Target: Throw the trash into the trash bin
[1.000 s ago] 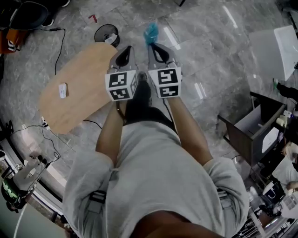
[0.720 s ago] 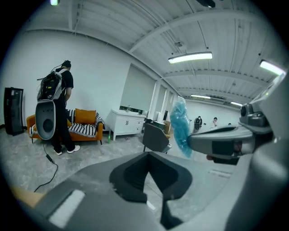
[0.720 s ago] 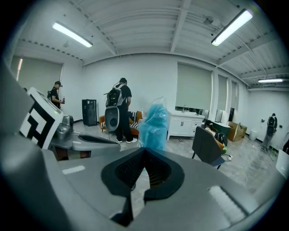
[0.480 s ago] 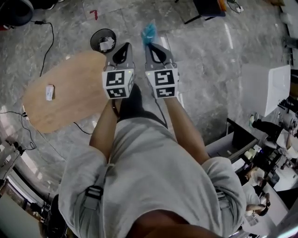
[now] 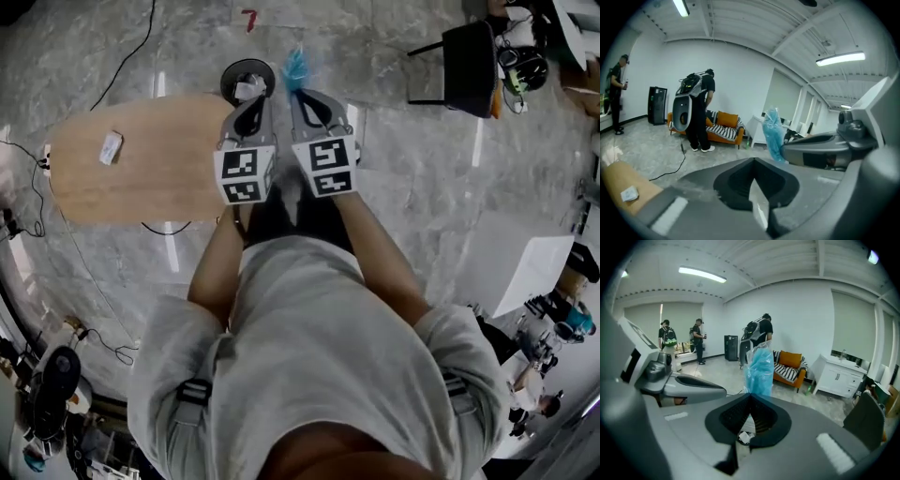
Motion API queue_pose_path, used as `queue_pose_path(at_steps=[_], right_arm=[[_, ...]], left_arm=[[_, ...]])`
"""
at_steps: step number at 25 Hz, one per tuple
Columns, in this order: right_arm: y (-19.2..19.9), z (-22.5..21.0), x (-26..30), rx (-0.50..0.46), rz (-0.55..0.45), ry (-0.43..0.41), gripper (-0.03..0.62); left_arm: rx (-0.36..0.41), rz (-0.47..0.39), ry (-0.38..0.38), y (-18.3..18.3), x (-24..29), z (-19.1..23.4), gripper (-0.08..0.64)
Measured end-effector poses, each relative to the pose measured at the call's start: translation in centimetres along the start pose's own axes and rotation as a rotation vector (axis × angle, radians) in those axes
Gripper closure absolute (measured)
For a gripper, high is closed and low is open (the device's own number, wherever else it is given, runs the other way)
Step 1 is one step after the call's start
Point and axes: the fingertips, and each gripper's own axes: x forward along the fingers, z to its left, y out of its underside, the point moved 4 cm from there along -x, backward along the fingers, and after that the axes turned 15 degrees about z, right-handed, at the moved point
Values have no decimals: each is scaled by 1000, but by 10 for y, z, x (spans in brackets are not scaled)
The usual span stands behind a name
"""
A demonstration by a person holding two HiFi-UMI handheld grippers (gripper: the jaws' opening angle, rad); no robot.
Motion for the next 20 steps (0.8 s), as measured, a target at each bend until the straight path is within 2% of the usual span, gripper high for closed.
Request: queue_pose_path(at_steps=[5, 11, 13, 16, 18, 20], right_arm=[[-13, 1, 53, -138, 28, -190, 583], [-10, -15, 102, -291, 97, -354, 583], [-12, -25, 121, -318, 102, -392, 583], [-5, -35, 145, -333, 122, -423, 583], [12, -35, 159, -339, 158, -446, 583], [28, -32, 178, -347, 192, -468, 583]], left_arm=[[-133, 10, -163, 3, 20, 31, 541], [-252, 38, -344, 10, 45, 51, 541], [-321, 38, -367, 13, 59, 57, 541], [-462, 60, -353, 36, 86, 67, 541], [-496, 105, -366, 58, 101, 72, 541], [-491, 128, -384, 71, 115, 77, 541]])
